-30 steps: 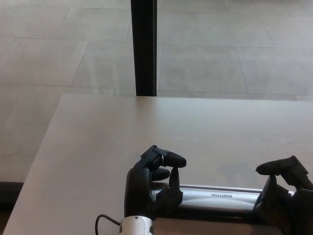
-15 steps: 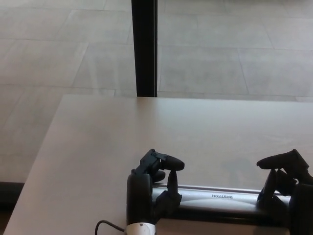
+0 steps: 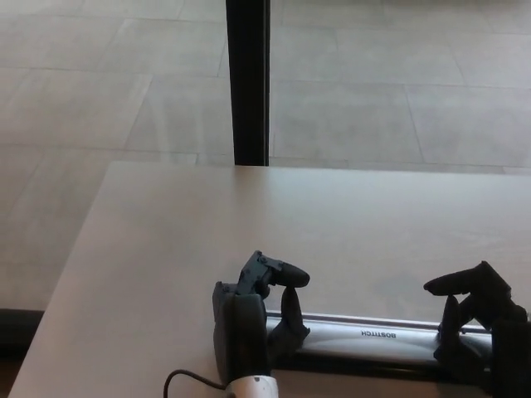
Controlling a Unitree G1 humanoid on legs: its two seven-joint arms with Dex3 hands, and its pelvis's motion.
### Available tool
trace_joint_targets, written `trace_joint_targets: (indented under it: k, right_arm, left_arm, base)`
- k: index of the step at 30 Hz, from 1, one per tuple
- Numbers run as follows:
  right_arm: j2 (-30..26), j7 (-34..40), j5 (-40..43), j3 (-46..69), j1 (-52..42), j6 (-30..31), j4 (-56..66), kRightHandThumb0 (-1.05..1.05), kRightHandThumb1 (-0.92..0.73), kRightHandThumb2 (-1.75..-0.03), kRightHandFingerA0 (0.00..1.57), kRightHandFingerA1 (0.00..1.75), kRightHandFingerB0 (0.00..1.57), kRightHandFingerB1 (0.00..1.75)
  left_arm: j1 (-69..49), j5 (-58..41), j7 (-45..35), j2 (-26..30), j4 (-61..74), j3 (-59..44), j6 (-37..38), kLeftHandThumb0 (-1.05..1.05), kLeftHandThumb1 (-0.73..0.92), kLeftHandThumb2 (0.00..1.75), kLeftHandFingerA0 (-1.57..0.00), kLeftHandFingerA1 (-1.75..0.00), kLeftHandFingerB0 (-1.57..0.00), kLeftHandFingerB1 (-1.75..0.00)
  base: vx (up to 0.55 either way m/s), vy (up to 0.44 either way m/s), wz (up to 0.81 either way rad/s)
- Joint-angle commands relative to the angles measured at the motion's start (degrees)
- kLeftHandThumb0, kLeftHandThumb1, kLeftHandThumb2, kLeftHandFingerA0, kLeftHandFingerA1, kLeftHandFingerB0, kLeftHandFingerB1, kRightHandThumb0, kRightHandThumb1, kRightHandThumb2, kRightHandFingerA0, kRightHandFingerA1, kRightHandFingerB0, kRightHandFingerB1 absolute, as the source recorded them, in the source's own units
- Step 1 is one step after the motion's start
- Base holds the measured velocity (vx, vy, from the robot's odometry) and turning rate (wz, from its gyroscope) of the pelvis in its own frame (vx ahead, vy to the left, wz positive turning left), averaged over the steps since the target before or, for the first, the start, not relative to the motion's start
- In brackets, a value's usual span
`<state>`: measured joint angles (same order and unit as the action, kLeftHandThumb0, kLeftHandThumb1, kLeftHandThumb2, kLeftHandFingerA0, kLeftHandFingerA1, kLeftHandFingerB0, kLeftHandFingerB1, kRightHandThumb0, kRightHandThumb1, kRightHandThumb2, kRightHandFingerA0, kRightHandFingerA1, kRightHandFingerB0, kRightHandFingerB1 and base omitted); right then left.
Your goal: A hole pucnch is kept on the middle on the desk infront of the robot and the robot uses both its hands as fists to press on it and use it
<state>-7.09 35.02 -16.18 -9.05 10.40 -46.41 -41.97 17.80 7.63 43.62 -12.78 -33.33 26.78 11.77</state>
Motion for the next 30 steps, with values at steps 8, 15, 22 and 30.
trace_joint_targets:
  k: [8,15,22,30]
  right_arm:
    - [-3.7,11.4,-15.0,-10.1,-5.3,8.6,-18.2,-0.19,-0.67,-0.83,0.86,1.72,0.76,1.27]
    - [-5.0,11.0,-17.4,-14.5,-5.0,12.4,-19.1,-0.25,-0.72,-0.60,0.94,1.03,0.78,0.71]
    - [-8.1,10.5,-21.4,-20.0,-2.7,15.9,-25.1,-0.31,-0.74,-0.61,0.87,1.07,0.73,0.65]
    - [-10.5,9.7,-23.8,-22.8,-5.5,20.9,-20.4,-0.39,-0.78,-0.62,0.80,0.91,0.69,0.61]
  left_arm:
    - [5.3,11.7,15.0,-6.8,-9.1,1.5,12.2,-0.31,0.75,0.91,-0.87,-1.75,-0.66,-1.46]
    - [5.9,12.3,15.6,-6.9,-9.2,1.7,11.8,-0.29,0.75,0.91,-0.87,-1.75,-0.67,-1.45]
    - [6.3,12.8,15.2,-6.8,-9.9,2.6,12.8,-0.30,0.74,0.90,-0.89,-1.75,-0.69,-1.42]
    - [6.4,13.6,15.6,-6.6,-10.1,2.9,12.3,-0.29,0.76,0.89,-0.87,-1.75,-0.66,-1.44]
  base:
    - [0.00,0.000,0.00]
    - [0.00,0.000,0.00]
    - [0.00,0.000,0.00]
    - [0.00,0.000,0.00]
